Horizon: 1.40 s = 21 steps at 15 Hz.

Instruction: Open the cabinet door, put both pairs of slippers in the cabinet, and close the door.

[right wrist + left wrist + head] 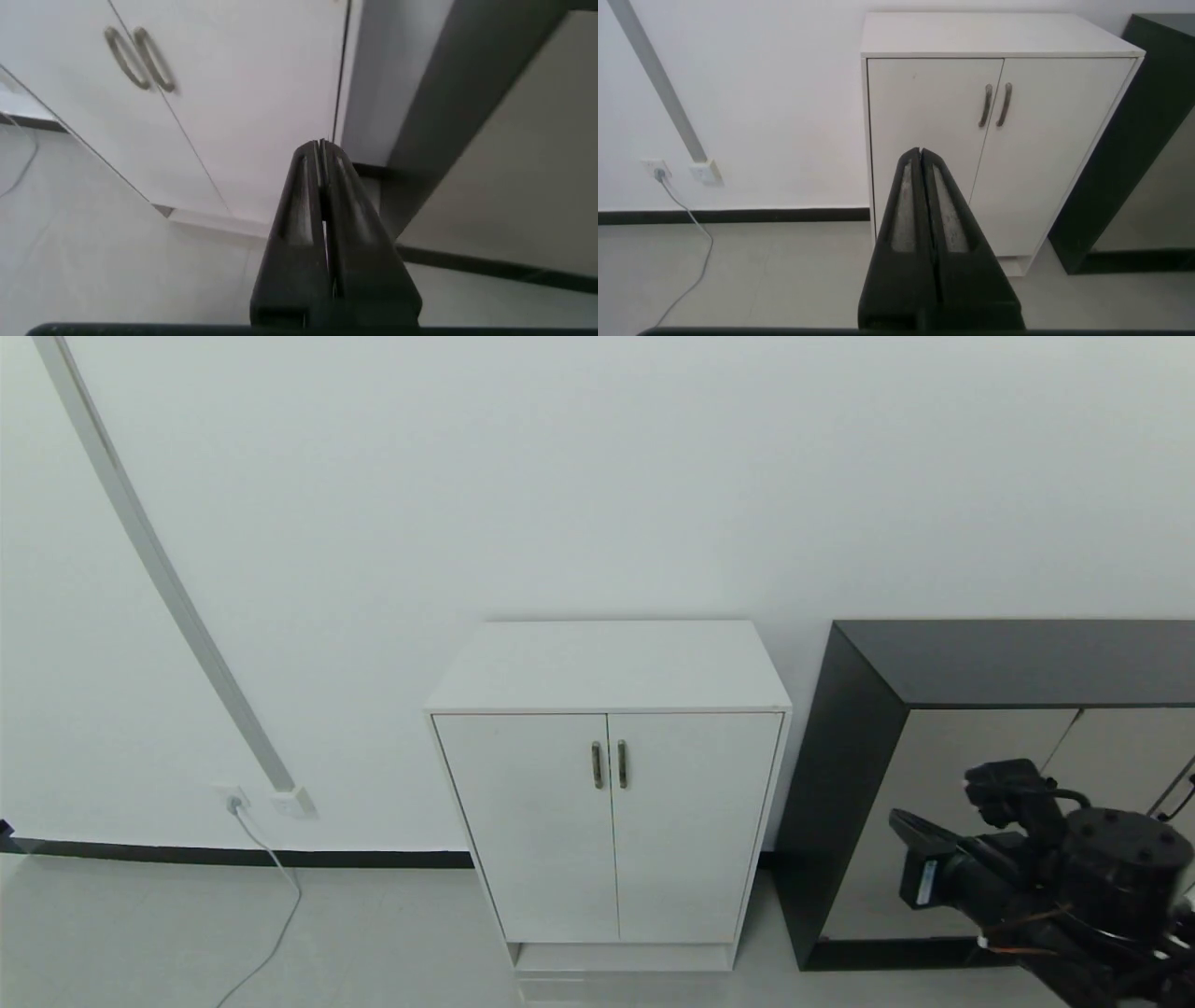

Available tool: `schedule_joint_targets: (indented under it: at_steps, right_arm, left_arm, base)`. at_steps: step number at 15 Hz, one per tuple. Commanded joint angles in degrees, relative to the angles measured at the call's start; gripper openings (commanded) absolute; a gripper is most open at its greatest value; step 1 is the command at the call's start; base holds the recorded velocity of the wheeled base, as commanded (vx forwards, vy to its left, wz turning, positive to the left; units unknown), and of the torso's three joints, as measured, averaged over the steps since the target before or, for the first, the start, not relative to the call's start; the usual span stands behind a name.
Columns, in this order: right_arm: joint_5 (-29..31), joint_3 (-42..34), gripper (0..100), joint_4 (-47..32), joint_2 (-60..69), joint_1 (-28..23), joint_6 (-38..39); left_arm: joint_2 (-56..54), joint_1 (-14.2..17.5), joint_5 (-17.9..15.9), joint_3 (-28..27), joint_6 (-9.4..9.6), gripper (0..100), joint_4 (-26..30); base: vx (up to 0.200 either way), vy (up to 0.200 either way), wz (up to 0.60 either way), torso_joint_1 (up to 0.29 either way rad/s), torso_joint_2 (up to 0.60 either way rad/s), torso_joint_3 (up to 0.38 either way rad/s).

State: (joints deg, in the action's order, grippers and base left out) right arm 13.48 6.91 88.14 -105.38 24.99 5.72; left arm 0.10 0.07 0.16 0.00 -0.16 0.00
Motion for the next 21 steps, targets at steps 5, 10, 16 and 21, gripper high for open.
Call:
schedule_joint_targets:
  at_steps: [5,10,16,21]
  right_arm:
    - [4.1,-6.91,0,-4.03,21.62,-2.4,2.54]
    - [3.57,-6.82,0,-36.72,52.9,-9.87,-1.67]
    - [-2.5,-3.04,0,-88.93,93.51,-9.87,-1.94]
    - [-8.65,-4.36,0,-90.95,98.96,-12.77,-4.66]
  left_arm:
    - [-0.01,0.01,0.02,0.0,-0.02,0,0.0]
    - [-0.01,0.01,0.02,0.0,-0.02,0,0.0]
    - [-0.01,0.01,0.02,0.0,-0.02,0,0.0]
    - [-0.01,0.01,0.02,0.0,-0.02,0,0.0]
  base:
    - [0.0,0.0,0.0,0.0,0.0,0.0]
    - [0.0,0.0,0.0,0.0,0.0,0.0]
    - [0.0,0.0,0.0,0.0,0.0,0.0]
    - [0.0,0.0,0.0,0.0,0.0,0.0]
